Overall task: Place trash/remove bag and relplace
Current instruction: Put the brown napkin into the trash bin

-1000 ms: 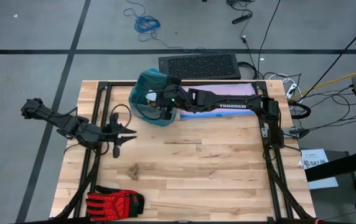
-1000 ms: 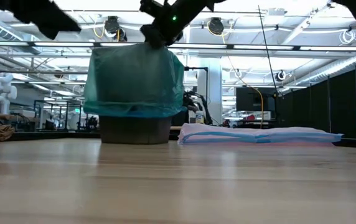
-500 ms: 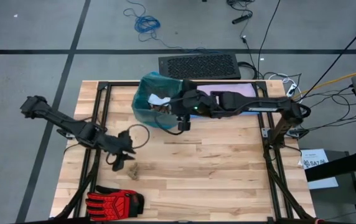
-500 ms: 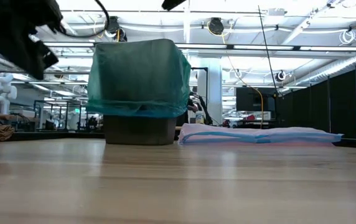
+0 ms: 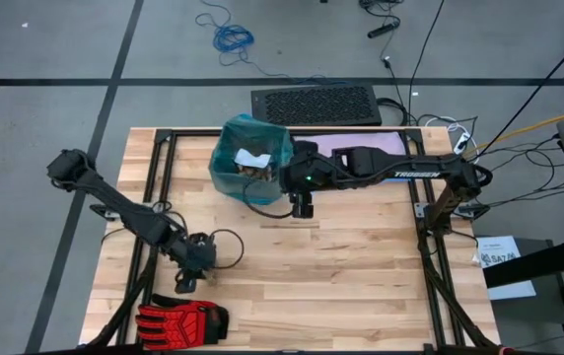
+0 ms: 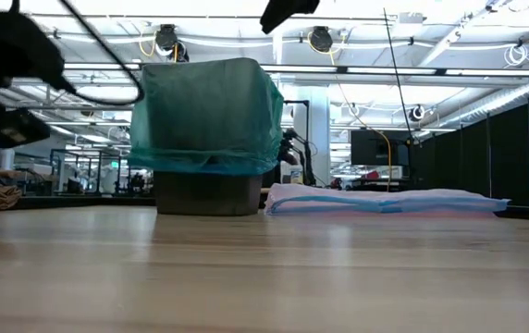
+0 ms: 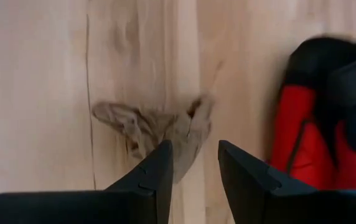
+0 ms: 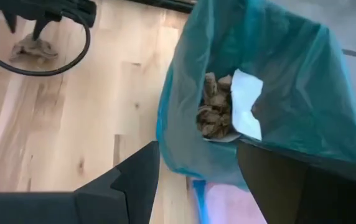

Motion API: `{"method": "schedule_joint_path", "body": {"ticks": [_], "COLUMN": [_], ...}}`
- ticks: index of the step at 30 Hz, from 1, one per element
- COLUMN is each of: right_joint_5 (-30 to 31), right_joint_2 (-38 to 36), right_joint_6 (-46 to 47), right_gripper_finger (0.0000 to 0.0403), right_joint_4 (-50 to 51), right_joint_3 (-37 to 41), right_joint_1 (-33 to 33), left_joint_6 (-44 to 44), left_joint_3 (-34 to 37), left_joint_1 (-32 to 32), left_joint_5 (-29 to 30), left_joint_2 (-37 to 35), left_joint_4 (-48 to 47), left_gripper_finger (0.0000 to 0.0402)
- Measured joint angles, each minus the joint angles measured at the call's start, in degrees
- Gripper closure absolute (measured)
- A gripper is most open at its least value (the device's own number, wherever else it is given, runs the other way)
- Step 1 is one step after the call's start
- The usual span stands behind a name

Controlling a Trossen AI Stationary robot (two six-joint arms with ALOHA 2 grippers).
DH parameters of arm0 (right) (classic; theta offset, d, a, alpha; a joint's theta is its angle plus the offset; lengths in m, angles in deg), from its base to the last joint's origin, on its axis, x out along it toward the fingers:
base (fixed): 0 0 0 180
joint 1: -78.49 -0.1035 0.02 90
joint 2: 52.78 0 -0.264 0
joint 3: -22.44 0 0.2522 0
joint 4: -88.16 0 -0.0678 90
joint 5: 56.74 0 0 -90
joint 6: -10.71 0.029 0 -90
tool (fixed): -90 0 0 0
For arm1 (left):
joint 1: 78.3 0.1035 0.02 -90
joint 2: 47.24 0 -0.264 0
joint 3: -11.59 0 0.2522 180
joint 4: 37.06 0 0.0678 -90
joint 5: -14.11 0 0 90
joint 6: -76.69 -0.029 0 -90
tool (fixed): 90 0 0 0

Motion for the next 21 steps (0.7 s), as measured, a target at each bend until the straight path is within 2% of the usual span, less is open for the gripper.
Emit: {"method": "schedule_joint_path", "body": {"ticks": [11, 14, 17, 21], "right_joint_5": [0.0, 0.1, -2.9, -5.6], "right_joint_2": [0.3, 0.3, 0.3, 0.2], "right_joint_6": [-1.0, -1.0, -3.8, -4.1], "right_gripper_finger": [0.0195, 0.0195, 0.0195, 0.0195], "right_joint_4": [0.1, 1.5, 5.3, 8.9], "right_joint_3": [0.0, 0.0, 0.0, 0.0], "right_joint_1": [-1.9, -2.1, -2.2, -3.3], "left_joint_6": [0.5, 0.4, -4.1, -9.7], "left_joint_3": [-0.3, -0.6, -1.8, -7.0], "left_joint_1": [-0.3, -0.1, 0.1, 2.7], "left_joint_5": [4.1, 6.3, 9.6, 17.5], "left_joint_2": [12.3, 13.5, 12.0, 6.7], "left_joint_4": [3.4, 4.0, 2.1, -4.3], "left_gripper_finger": [0.0283, 0.0318, 0.0379, 0.0390]}}
